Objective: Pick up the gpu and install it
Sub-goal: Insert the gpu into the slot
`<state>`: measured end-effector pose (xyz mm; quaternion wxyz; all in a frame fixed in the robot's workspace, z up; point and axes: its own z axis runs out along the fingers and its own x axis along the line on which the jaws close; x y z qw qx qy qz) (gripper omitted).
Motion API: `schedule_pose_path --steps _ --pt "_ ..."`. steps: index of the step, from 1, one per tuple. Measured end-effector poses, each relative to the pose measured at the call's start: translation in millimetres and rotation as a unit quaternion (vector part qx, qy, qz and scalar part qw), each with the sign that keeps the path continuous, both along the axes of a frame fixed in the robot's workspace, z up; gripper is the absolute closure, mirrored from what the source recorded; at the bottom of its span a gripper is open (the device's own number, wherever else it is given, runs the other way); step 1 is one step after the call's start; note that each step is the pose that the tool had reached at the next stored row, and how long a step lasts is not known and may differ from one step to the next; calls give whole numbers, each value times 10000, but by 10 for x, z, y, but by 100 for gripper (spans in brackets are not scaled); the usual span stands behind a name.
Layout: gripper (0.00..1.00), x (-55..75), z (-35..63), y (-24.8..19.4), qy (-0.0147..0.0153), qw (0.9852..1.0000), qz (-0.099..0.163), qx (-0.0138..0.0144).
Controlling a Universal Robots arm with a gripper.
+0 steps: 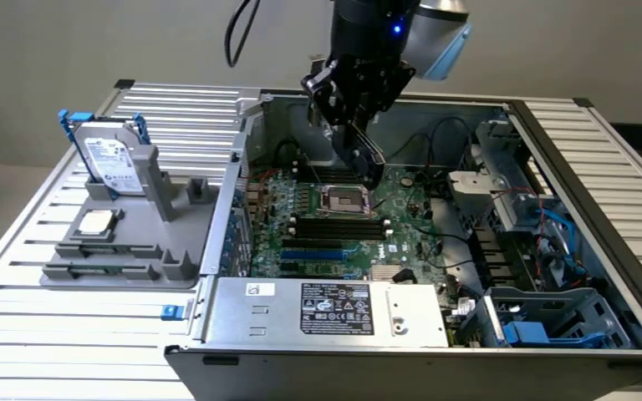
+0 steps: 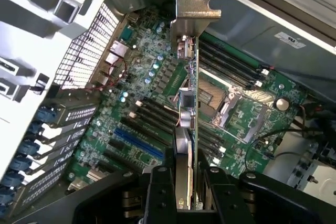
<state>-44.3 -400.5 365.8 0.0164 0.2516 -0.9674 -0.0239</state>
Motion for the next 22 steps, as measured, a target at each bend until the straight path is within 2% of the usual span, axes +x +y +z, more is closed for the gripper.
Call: schedule_pose_path --steps 3,6,11,14,17,19,22 --pt "73 0 -30 0 0 9996 270 0" --pt "73 0 -60 0 0 9985 544 0" --pt "73 0 -110 0 0 9950 995 0" --pt "73 0 -141 0 0 9919 1272 0" --pt "73 0 -170 0 0 9881 1536 0" --pt "73 0 -188 0 1 9852 1714 0" --pt "73 0 -215 0 0 9801 1987 0"
